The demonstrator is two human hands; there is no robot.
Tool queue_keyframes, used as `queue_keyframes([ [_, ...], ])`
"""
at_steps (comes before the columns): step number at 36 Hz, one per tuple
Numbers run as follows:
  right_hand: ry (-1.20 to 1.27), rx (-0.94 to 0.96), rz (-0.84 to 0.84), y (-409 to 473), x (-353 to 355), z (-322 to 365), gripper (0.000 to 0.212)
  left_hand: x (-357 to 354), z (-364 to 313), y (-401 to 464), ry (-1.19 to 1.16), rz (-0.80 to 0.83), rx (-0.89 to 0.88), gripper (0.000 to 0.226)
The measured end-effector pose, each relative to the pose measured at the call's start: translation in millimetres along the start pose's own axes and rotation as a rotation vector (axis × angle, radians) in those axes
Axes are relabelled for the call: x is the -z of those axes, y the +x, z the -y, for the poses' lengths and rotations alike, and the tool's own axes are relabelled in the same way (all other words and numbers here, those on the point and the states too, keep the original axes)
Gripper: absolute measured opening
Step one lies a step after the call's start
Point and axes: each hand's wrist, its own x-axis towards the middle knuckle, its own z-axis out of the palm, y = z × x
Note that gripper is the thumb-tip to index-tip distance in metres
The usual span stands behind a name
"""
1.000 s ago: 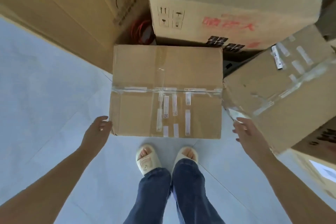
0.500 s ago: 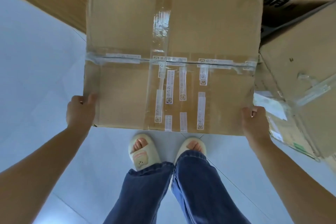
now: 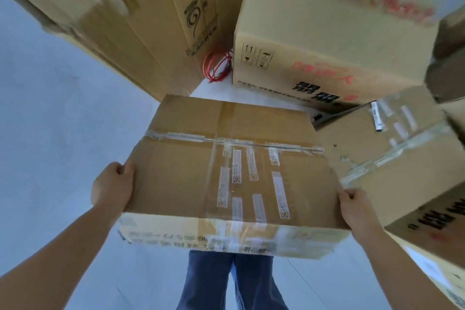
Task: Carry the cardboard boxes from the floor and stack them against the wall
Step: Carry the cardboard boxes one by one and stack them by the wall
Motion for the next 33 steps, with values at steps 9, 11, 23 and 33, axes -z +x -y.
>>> queue_keyframes([
  [9, 0.004, 0.112, 0.033, -150, 99, 52, 0.021, 129, 35, -121, -0.145, -0.082, 0.073, 0.034],
  [11, 0.018, 0.151, 0.057, -176, 118, 63, 0.025, 154, 43, -148, -0.199, -0.103, 0.095, 0.037],
  [23, -0.071, 0.576, 0.117, -267, 168, 109, 0.020, 224, 121, -301, -0.587, -0.374, 0.318, 0.034],
  [33, -0.329, 0.958, 0.226, -357, 115, 148, 0.016, 229, 230, -398, -0.824, -0.543, 0.581, 0.032],
])
